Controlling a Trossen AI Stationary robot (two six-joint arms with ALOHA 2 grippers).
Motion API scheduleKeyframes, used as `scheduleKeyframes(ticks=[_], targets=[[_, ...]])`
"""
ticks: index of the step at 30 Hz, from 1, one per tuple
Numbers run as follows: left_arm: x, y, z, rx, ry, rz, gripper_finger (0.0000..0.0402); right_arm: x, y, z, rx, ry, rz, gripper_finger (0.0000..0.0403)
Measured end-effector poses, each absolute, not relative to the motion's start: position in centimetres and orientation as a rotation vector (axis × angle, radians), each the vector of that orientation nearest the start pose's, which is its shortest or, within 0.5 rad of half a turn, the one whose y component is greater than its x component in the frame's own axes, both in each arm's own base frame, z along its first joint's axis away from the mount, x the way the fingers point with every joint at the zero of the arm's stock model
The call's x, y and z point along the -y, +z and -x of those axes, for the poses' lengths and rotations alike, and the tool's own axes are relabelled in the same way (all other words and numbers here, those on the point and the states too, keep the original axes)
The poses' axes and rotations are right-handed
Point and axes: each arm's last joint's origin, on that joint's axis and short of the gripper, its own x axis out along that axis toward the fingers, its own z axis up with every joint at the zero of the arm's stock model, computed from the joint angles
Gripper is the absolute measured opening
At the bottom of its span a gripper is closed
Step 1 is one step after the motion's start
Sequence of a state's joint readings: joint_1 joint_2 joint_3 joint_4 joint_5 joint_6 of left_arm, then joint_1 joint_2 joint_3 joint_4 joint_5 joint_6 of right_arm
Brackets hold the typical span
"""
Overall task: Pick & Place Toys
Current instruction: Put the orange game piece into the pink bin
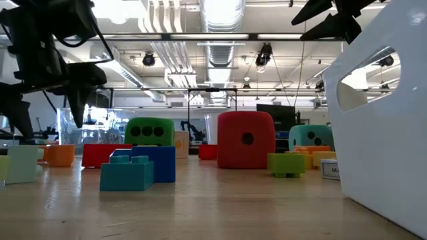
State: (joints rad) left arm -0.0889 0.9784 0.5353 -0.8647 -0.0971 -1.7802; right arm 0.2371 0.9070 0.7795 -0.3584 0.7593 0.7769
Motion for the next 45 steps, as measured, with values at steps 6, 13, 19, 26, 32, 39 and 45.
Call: scheduleKeyframes(ticks=[6,13,19,26,32,39,45], targets=[[1.5,16.6,-15.3,-0.906,1.144,1.370,0.0387,-2.4,29.8,-18.6,-0.208,-0.643,-0.510,0.0209],[1.9,15.7,-16.7,-0.960,1.193,1.312,0.0387,-2.4,29.8,-18.6,-0.208,-0.643,-0.510,0.0209],[1.9,15.3,-17.2,-0.977,1.186,1.288,0.0387,-2.4,29.8,-18.6,-0.207,-0.643,-0.511,0.0209],[2.2,14.4,-17.6,-1.065,1.176,1.254,0.0367,-2.4,29.8,-18.6,-0.207,-0.643,-0.511,0.0209],[2.3,13.9,-18.0,-1.076,1.159,1.255,0.0322,-2.4,29.8,-18.6,-0.208,-0.642,-0.510,0.0209],[2.4,13.6,-18.2,-1.123,1.108,1.199,0.0256,-2.4,29.8,-18.6,-0.209,-0.643,-0.509,0.0209],[2.7,13.7,-18.5,-1.122,1.064,1.198,0.0152,-2.4,29.8,-18.6,-0.209,-0.643,-0.509,0.0209]])
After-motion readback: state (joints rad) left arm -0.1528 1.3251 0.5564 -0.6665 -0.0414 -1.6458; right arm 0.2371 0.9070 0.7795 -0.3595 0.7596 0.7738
